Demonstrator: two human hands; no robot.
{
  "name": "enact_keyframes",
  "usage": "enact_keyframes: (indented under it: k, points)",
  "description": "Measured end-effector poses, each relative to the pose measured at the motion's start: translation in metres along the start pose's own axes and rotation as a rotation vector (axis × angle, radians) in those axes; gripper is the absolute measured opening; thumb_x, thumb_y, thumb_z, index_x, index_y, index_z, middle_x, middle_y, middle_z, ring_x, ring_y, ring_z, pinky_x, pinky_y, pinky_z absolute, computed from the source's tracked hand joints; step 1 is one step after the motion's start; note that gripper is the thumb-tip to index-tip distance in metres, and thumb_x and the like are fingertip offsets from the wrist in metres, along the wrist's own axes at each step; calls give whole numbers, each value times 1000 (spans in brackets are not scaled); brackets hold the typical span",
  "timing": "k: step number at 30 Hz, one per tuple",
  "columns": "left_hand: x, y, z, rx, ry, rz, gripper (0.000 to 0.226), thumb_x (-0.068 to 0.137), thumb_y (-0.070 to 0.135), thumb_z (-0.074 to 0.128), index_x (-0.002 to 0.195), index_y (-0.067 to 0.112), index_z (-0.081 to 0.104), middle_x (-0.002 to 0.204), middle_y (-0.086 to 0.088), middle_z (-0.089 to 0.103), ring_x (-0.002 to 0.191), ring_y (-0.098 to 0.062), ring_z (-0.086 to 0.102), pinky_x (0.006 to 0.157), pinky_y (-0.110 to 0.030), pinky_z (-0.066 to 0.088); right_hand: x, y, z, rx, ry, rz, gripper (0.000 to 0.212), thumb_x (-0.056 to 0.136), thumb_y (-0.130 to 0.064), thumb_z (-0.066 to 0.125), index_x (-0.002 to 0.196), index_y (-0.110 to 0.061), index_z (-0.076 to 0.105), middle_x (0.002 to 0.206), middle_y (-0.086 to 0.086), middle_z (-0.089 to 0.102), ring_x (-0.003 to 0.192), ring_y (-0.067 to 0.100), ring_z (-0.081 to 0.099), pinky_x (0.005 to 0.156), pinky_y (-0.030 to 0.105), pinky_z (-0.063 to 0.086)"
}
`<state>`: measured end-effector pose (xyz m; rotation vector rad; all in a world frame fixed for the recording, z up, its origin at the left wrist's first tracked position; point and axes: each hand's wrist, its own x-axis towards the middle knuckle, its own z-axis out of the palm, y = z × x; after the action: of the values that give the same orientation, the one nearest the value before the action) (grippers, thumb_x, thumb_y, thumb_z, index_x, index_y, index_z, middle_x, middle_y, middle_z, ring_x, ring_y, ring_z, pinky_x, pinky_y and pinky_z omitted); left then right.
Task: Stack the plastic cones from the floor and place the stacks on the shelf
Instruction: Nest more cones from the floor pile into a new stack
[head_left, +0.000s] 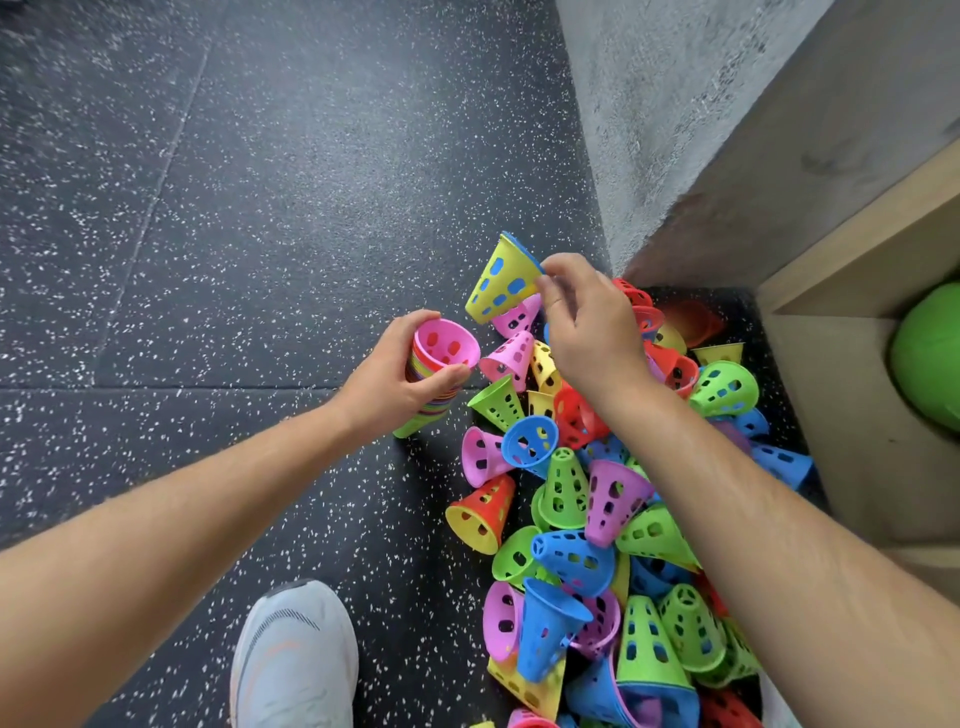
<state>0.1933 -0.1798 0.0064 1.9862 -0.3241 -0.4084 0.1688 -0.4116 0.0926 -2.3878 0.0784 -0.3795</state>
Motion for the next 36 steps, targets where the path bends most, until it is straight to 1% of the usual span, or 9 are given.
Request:
enact_keyframes:
  k: [7,11,14,17,19,21,25,29,36]
  points:
    - [5,-4,3,-15,12,-18,97,73,70,77,153,33,37,144,8,53,129,-7,57,116,-43,44,-27,-10,17,-44,-182,-169,18,100,-14,57,113,-7,67,109,7,68,102,21,58,87,26,40]
    - [1,-5,0,-84,-37,-18,111,71,71,80,160,36,23,145,13,54,131,-5,59,115,-42,45,-33,-15,28,89,-279,5,15,96,-14,63,110,-12,70,106,-2,61,91,7,55,83,9,41]
    - [-4,5,-2,-176,-31,2,96,73,62,77,152,51,24,135,19,54,120,1,62,106,-32,51,-35,-20,35,280,-316,181,15,94,-14,66,105,-22,71,112,-7,57,93,1,64,88,12,51]
    - [-2,10,-3,-225,-26,-15,75,76,63,77,140,57,39,131,15,64,117,-9,68,106,-41,54,-36,-23,37,347,-344,232,20,93,-14,64,105,-29,70,119,-5,59,93,-1,68,91,20,54]
    - [0,10,-3,-231,-26,-24,72,77,64,79,138,49,45,126,12,69,112,-11,71,105,-44,55,-35,-21,37,248,-352,229,21,93,-18,62,109,-30,70,128,-4,62,115,5,61,106,23,44]
    - [3,12,-2,-226,-19,-24,72,79,64,79,139,43,45,125,11,69,110,-8,71,105,-40,55,-29,-16,37,113,-363,197,22,95,-23,59,115,-27,69,132,-6,61,133,8,45,107,12,28]
    - [9,12,0,-206,-14,-34,68,82,54,74,141,36,45,128,7,66,110,-7,69,106,-36,54,-3,17,52,-101,-341,114,31,97,-26,54,123,-15,67,124,1,64,126,20,49,113,33,32]
    - [15,13,4,-173,-16,-37,62,88,45,74,142,35,45,126,8,65,105,0,67,98,-22,52,26,49,69,-305,-439,237,40,101,-28,46,135,-13,60,145,14,48,138,31,36,118,33,21]
    - [17,12,8,-175,-35,-35,66,86,47,73,144,34,44,127,4,65,107,-8,68,96,-19,52,50,57,82,-447,-595,375,51,102,-34,38,139,-1,52,154,17,33,137,37,35,115,42,31]
